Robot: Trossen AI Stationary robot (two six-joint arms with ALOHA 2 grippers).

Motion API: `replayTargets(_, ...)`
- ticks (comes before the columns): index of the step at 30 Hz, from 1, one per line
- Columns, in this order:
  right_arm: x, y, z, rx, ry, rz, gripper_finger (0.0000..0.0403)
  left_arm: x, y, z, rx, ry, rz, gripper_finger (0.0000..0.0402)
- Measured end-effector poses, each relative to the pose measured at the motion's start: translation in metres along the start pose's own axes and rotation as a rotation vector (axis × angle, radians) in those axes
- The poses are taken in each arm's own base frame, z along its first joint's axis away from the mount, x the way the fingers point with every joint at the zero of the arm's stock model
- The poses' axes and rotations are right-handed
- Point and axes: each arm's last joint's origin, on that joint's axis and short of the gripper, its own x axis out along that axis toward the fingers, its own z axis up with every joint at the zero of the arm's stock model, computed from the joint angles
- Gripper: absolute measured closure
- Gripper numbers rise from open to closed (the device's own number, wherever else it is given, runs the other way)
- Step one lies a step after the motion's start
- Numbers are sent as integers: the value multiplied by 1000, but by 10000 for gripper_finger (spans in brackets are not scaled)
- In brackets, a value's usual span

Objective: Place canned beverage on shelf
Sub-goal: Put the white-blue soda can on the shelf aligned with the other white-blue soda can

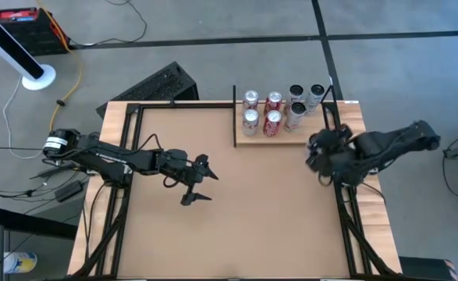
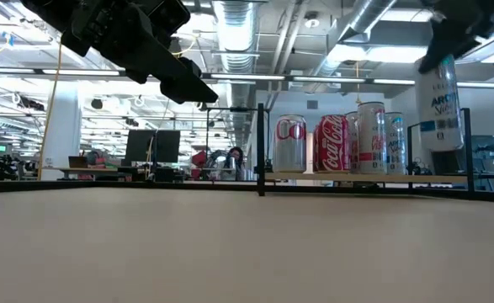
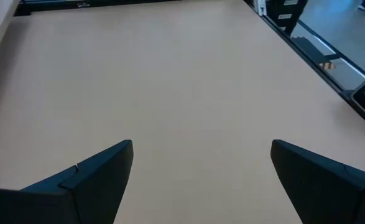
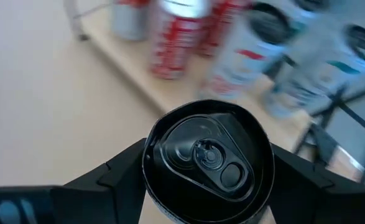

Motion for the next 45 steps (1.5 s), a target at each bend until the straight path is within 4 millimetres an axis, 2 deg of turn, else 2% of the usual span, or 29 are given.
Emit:
replayTargets(5, 10, -27, -5, 78, -39, -45, 121, 0, 1, 1, -4, -5, 32, 35)
replayTargets(13, 29, -49, 8, 69, -43, -140, 121, 0, 1, 2, -22, -23, 40, 35)
replayTargets(21, 45, -73, 26, 77, -36, -107, 121, 0, 1, 2, -32, -24, 45, 35)
replayTargets(27, 53, -93, 24, 120, 11, -125, 121, 0, 1, 2, -35, -19, 44, 36)
replayTargets(32, 75, -98, 13, 131, 28, -80, 121, 0, 1, 2, -35, -18, 44, 35)
replayTargets(35, 83, -100, 14, 127, -17, -53, 121, 0, 1, 2, -35, -17, 44, 35)
replayTargets(45, 92, -109, 12, 138, 14, -28, 121, 0, 2, 2, -30, -16, 56, 35)
